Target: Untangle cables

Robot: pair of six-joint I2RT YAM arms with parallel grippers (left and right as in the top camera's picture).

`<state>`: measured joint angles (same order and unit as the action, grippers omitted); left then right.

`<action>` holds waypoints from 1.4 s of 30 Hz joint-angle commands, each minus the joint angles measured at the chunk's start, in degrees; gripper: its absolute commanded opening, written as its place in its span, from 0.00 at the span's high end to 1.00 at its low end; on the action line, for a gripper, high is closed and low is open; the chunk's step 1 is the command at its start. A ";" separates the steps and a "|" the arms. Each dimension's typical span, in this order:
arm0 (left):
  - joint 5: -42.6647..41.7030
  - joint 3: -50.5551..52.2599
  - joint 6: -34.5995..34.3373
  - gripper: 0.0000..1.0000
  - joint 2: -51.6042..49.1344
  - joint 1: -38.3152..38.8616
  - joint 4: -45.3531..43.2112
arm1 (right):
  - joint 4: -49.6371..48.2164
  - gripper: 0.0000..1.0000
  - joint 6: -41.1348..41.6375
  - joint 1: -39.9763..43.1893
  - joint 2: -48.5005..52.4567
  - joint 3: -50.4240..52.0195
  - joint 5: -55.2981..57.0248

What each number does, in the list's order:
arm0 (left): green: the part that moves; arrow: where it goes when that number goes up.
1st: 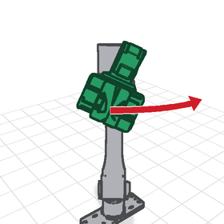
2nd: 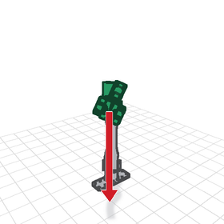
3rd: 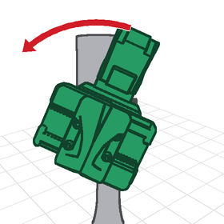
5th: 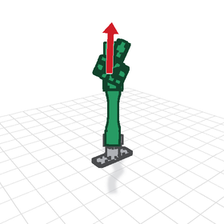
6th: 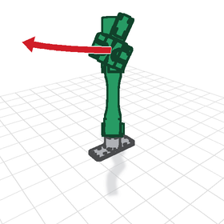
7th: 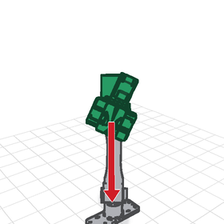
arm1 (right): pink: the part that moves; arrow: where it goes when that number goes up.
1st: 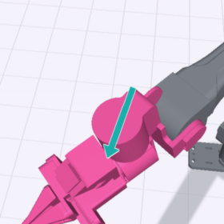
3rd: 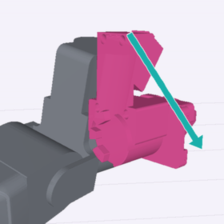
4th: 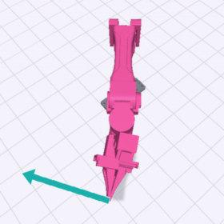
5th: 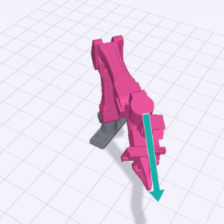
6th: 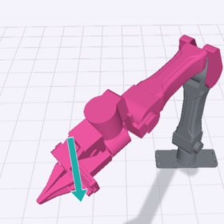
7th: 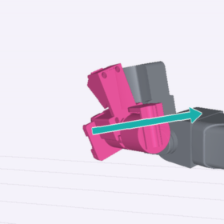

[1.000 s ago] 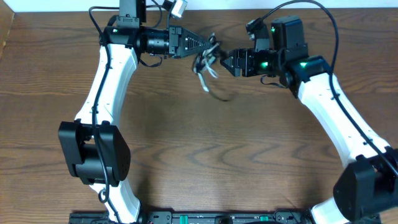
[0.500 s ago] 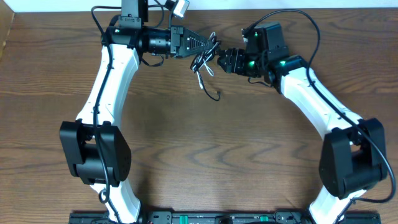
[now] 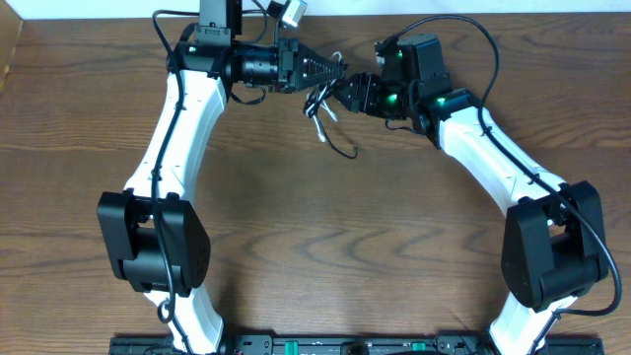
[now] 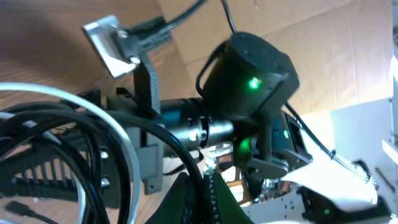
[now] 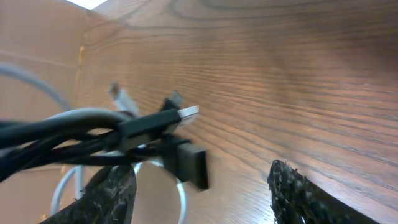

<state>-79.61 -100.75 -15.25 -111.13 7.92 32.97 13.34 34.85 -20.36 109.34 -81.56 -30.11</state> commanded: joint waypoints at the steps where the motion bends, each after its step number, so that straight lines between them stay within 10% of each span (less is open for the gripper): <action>1: 0.39 -1.60 -6.45 0.93 -0.28 -0.07 -1.49 | -1.33 0.36 2.16 0.46 -0.04 -0.11 -3.76; 22: 0.37 -1.60 -29.92 0.93 -0.28 -0.13 -12.35 | 14.99 0.43 3.72 -0.07 1.42 -0.07 20.41; 36: 9.92 -1.60 -24.70 0.92 -0.28 -3.67 -14.95 | 35.60 0.61 -11.80 7.74 1.40 -0.07 21.16; 42: 18.38 -1.60 -12.87 0.92 -0.28 -3.76 -2.23 | 32.63 0.60 -17.94 7.98 1.40 -0.07 14.23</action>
<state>-67.33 -101.32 -37.36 -112.71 2.98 25.54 47.42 22.02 -11.75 110.43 -81.45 -11.79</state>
